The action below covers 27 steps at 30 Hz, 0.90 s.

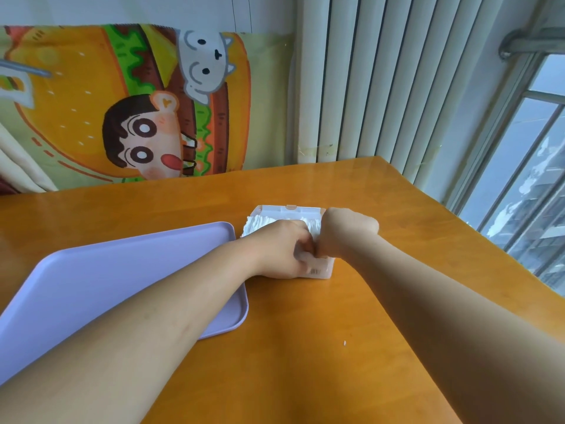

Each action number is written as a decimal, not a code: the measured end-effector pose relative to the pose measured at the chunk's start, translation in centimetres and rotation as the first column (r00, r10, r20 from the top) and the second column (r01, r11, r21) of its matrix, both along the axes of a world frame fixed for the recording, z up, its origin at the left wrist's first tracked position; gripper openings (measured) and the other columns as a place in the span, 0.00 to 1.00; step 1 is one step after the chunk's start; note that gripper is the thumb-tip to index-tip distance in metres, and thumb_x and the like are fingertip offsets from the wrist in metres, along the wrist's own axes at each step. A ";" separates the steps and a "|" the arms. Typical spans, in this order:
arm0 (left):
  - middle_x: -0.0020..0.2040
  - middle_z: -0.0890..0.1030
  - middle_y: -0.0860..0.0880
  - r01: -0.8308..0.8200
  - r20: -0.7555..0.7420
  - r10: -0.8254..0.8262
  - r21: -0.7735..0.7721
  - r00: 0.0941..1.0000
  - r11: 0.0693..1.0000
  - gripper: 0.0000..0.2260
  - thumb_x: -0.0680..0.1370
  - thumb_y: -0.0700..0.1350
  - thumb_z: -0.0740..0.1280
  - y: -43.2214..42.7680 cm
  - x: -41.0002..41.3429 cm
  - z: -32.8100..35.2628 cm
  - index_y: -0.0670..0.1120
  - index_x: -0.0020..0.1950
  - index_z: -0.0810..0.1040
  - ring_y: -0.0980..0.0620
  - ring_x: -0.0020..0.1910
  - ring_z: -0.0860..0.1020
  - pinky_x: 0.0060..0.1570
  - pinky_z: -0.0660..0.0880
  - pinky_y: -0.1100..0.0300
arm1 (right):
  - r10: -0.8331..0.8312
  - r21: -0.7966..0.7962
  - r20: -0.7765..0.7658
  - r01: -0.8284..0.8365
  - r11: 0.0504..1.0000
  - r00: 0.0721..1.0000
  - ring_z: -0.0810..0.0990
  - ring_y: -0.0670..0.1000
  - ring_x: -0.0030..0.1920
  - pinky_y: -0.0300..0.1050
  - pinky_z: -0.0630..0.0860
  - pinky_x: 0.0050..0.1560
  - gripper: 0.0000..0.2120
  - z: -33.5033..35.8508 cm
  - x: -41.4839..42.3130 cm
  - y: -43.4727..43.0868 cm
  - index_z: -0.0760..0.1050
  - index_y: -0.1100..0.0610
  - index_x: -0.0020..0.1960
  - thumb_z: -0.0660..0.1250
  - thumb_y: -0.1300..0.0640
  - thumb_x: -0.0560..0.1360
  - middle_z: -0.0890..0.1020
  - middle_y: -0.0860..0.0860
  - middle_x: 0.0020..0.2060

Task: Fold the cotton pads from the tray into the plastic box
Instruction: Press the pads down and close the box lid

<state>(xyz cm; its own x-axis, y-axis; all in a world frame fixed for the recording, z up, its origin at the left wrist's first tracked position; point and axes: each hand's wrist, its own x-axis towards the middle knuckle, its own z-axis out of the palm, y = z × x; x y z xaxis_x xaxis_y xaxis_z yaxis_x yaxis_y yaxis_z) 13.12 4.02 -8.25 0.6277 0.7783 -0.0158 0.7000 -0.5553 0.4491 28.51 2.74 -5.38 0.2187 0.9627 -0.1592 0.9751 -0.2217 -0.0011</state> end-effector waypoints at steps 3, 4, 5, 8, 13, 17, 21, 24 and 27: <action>0.52 0.81 0.61 -0.039 0.088 0.043 -0.051 0.995 0.998 0.08 0.76 0.55 0.75 -0.2 -0.6 -0.2 0.57 0.54 0.85 0.63 0.51 0.77 0.47 0.69 0.69 | 0.008 -0.004 0.030 -0.008 1.000 1.000 0.77 0.49 0.36 0.43 0.73 0.38 0.18 -1.4 -0.5 0.4 0.74 0.52 0.67 0.66 0.47 0.80 0.78 0.47 0.40; 0.51 0.82 0.61 -0.051 0.119 0.058 -0.059 0.991 0.997 0.07 0.76 0.53 0.75 -0.2 -0.8 -0.3 0.56 0.54 0.85 0.64 0.49 0.77 0.45 0.68 0.70 | -0.017 -0.041 -0.022 0.016 0.999 1.000 0.79 0.49 0.37 0.43 0.76 0.41 0.22 -1.5 -0.5 0.4 0.72 0.53 0.71 0.66 0.46 0.80 0.79 0.48 0.40; 0.51 0.82 0.61 -0.055 0.142 0.062 -0.056 0.988 0.997 0.07 0.76 0.51 0.74 -0.3 -0.9 -0.5 0.56 0.54 0.85 0.64 0.47 0.76 0.44 0.67 0.70 | -0.047 -0.079 -0.081 0.041 0.996 0.996 0.83 0.50 0.38 0.43 0.78 0.42 0.23 -1.4 -0.3 0.2 0.72 0.53 0.70 0.66 0.44 0.79 0.80 0.49 0.39; 0.52 0.82 0.59 -0.058 0.163 0.062 -0.032 0.985 0.998 0.08 0.78 0.45 0.72 -0.5 -0.9 -0.8 0.54 0.55 0.86 0.64 0.46 0.76 0.44 0.67 0.72 | -0.050 -0.212 -0.159 0.015 0.977 0.986 0.86 0.51 0.36 0.45 0.80 0.38 0.23 -0.6 0.1 -0.1 0.74 0.59 0.62 0.66 0.41 0.79 0.82 0.52 0.41; 0.54 0.82 0.59 -0.071 0.189 0.079 -0.051 0.979 0.996 0.09 0.78 0.43 0.70 -0.7 -0.9 -1.1 0.54 0.55 0.86 0.59 0.52 0.78 0.49 0.71 0.67 | -0.060 -0.306 -0.258 -0.023 0.952 0.964 0.86 0.53 0.47 0.53 0.84 0.57 0.21 0.6 0.2 -1.4 0.69 0.57 0.67 0.61 0.42 0.84 0.82 0.54 0.57; 0.56 0.81 0.60 -0.096 0.155 0.096 -0.005 0.983 0.995 0.09 0.80 0.46 0.70 -1.1 -0.7 -1.2 0.54 0.58 0.85 0.57 0.54 0.76 0.47 0.68 0.71 | -0.037 -0.042 -0.203 0.029 0.999 0.978 0.75 0.48 0.34 0.43 0.74 0.39 0.22 0.3 0.0 -1.7 0.66 0.56 0.42 0.70 0.41 0.79 0.79 0.49 0.40; 0.57 0.82 0.59 -0.086 0.194 0.092 -0.036 0.977 0.996 0.11 0.80 0.44 0.68 -1.4 -1.1 -1.0 0.54 0.59 0.85 0.59 0.49 0.77 0.47 0.71 0.68 | -0.122 -0.021 -0.270 0.121 0.992 0.955 0.77 0.50 0.34 0.44 0.72 0.35 0.16 -1.2 0.2 -1.3 0.67 0.55 0.42 0.70 0.47 0.79 0.79 0.50 0.37; 0.55 0.82 0.57 -0.223 0.378 0.206 0.000 0.902 0.975 0.08 0.79 0.42 0.70 -0.9 -2.5 -0.7 0.51 0.56 0.85 0.57 0.41 0.79 0.47 0.76 0.61 | -0.153 -0.009 -0.322 0.158 0.987 0.934 0.77 0.51 0.33 0.43 0.69 0.31 0.11 -1.8 0.4 -1.3 0.70 0.57 0.45 0.68 0.51 0.78 0.79 0.51 0.36; 0.56 0.78 0.54 -0.463 0.486 0.372 0.080 0.791 0.883 0.07 0.80 0.41 0.69 0.6 -4.9 -1.0 0.48 0.56 0.84 0.56 0.43 0.77 0.48 0.73 0.61 | -0.146 0.085 -0.401 0.196 0.977 0.904 0.73 0.51 0.30 0.41 0.67 0.31 0.11 -1.4 1.1 -1.5 0.74 0.58 0.42 0.68 0.50 0.76 0.77 0.49 0.32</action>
